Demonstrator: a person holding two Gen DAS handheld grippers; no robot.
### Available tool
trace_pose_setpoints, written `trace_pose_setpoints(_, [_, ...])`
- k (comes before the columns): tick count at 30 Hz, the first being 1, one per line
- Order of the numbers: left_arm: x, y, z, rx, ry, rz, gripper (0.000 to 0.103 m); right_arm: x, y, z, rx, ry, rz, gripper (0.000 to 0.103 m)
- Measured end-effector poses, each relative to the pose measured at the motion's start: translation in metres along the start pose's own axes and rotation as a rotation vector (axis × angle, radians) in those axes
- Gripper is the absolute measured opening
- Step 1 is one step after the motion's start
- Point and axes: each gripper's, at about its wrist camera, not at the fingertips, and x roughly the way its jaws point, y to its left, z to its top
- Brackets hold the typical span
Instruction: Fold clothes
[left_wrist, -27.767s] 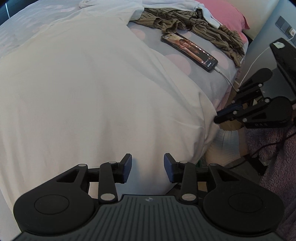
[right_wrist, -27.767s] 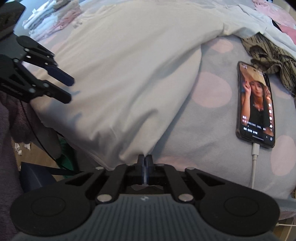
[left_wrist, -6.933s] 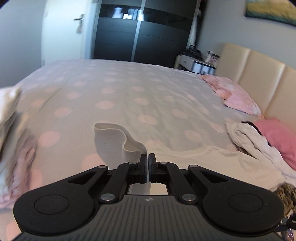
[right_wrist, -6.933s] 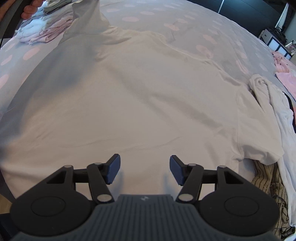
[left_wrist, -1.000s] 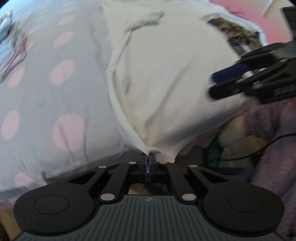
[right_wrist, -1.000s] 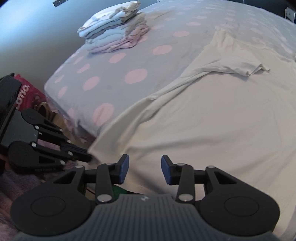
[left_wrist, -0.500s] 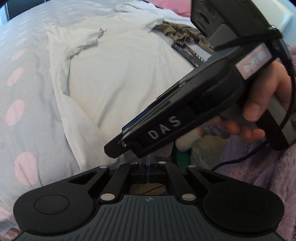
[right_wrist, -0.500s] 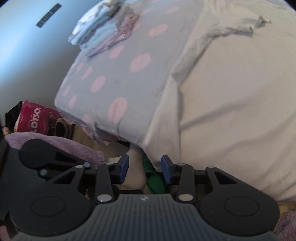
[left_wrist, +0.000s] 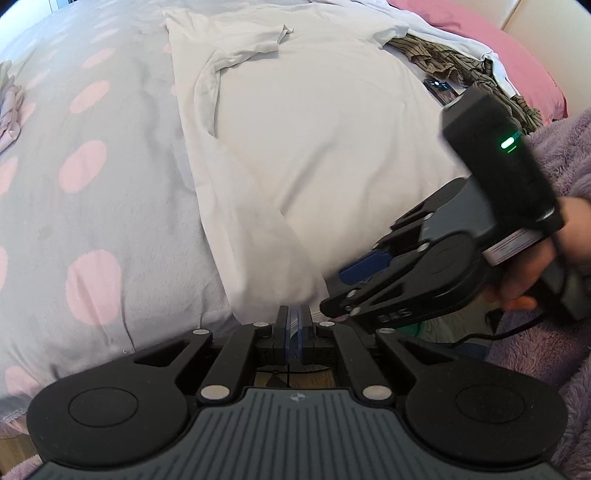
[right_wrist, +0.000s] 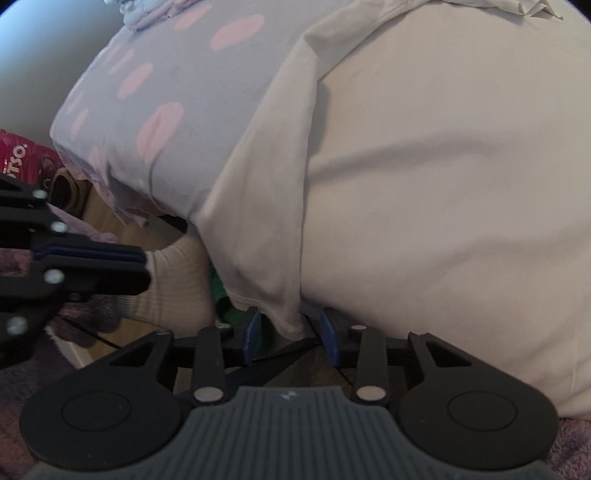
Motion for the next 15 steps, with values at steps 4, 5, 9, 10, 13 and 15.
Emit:
trace_pose_setpoints(4, [-0.006, 0.008, 0.002, -0.012, -0.024, 0.012, 0.013, 0.006, 0.0, 0.003, 0.04, -0.019, 0.035, 0.007])
trace_pose_setpoints(5, [-0.007, 0.011, 0.004, -0.017, -0.026, 0.015, 0.013, 0.004, 0.002, 0.004, 0.034, -0.022, 0.025, 0.006])
trace_pose_setpoints(9, [-0.011, 0.024, 0.018, -0.025, -0.04, 0.043, 0.014, -0.008, 0.007, 0.006, 0.028, -0.03, 0.002, 0.004])
trace_pose_setpoints(10, [-0.014, 0.028, 0.022, -0.024, -0.048, 0.054, 0.014, -0.013, 0.008, 0.005, 0.029, -0.031, 0.011, 0.004])
trace_pose_setpoints(13, [-0.023, 0.041, 0.043, -0.024, -0.081, 0.082, 0.016, -0.031, 0.012, 0.001, 0.013, -0.04, 0.031, 0.003])
trace_pose_setpoints(15, [-0.03, 0.052, 0.056, -0.027, -0.103, 0.097, 0.016, -0.043, 0.015, -0.002, 0.008, -0.048, 0.044, 0.003])
